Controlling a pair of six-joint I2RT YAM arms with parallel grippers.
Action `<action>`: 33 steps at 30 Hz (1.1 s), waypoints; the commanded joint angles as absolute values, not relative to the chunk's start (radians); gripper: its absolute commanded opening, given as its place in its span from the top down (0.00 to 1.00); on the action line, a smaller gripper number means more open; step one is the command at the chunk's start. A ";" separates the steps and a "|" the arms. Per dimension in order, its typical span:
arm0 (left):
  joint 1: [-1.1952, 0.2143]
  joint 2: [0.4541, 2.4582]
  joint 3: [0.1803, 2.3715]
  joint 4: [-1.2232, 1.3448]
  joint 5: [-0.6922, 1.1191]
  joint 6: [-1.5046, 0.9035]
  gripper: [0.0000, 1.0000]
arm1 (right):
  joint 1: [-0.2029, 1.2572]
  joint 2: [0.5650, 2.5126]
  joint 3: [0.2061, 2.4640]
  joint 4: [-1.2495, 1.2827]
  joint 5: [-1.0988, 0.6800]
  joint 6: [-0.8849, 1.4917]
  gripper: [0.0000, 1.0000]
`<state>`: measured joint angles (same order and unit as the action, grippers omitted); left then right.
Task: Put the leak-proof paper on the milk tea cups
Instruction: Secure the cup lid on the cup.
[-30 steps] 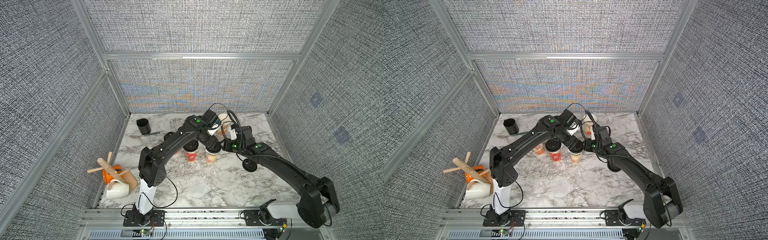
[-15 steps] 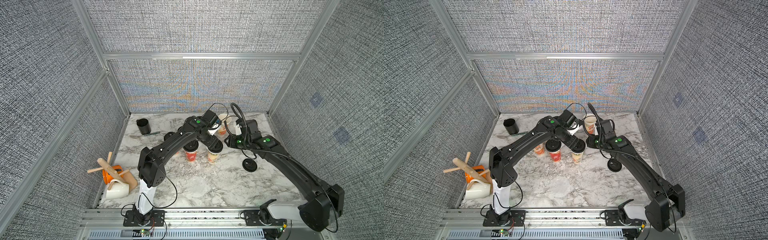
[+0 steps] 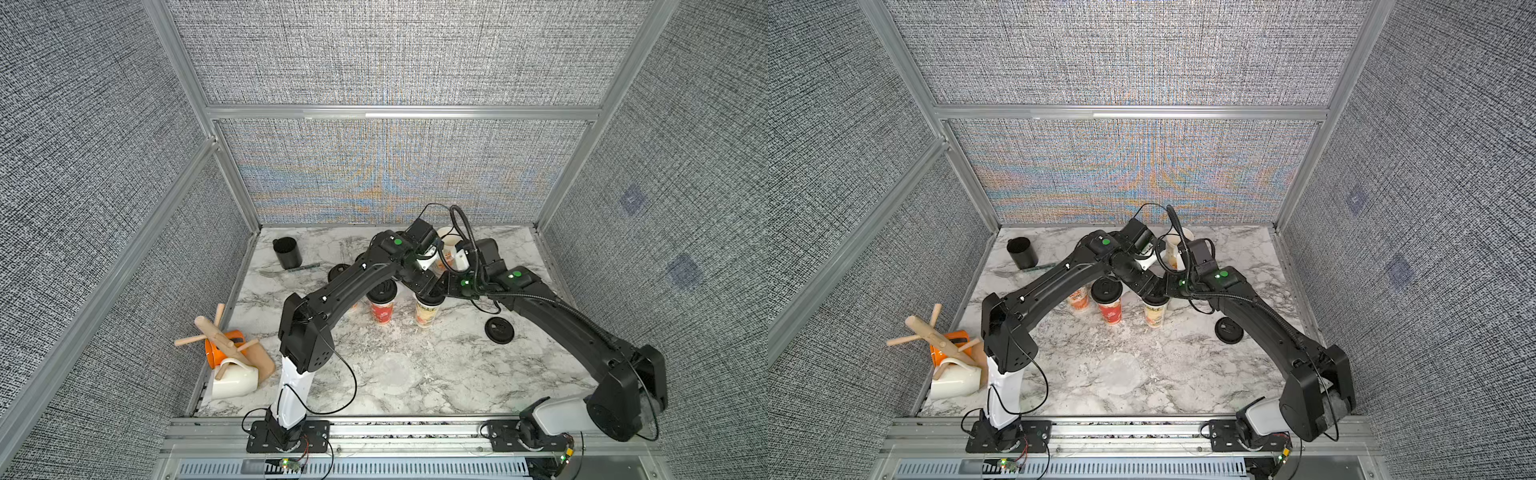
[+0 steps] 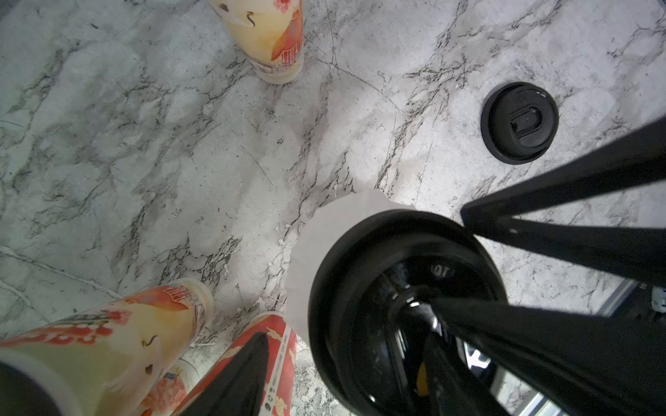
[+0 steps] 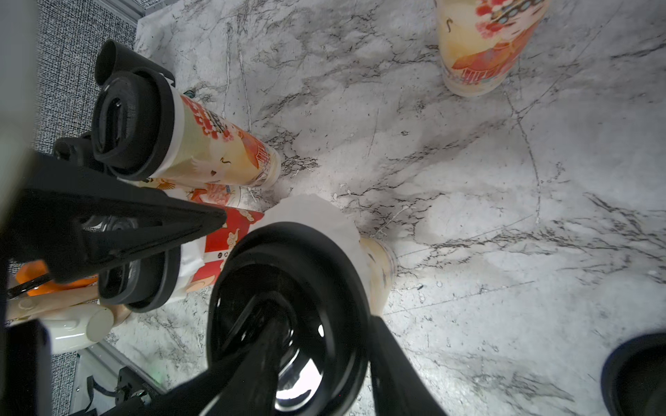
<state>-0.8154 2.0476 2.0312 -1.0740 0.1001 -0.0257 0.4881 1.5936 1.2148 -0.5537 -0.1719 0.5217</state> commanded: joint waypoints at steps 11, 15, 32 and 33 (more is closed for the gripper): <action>-0.818 2.086 2.107 -1.223 0.057 -0.004 0.30 | 0.502 1.636 1.177 -0.591 -0.097 0.528 0.57; -0.817 2.103 2.256 -1.277 -0.005 -0.064 0.29 | 0.502 1.635 1.162 -0.604 -0.078 0.523 0.57; -0.798 2.121 2.328 -1.300 -0.124 -0.126 0.42 | 0.502 1.590 1.112 -0.617 -0.072 0.515 0.61; -0.796 2.126 2.334 -1.298 -0.121 -0.128 0.43 | 0.502 1.583 1.108 -0.617 -0.074 0.515 0.61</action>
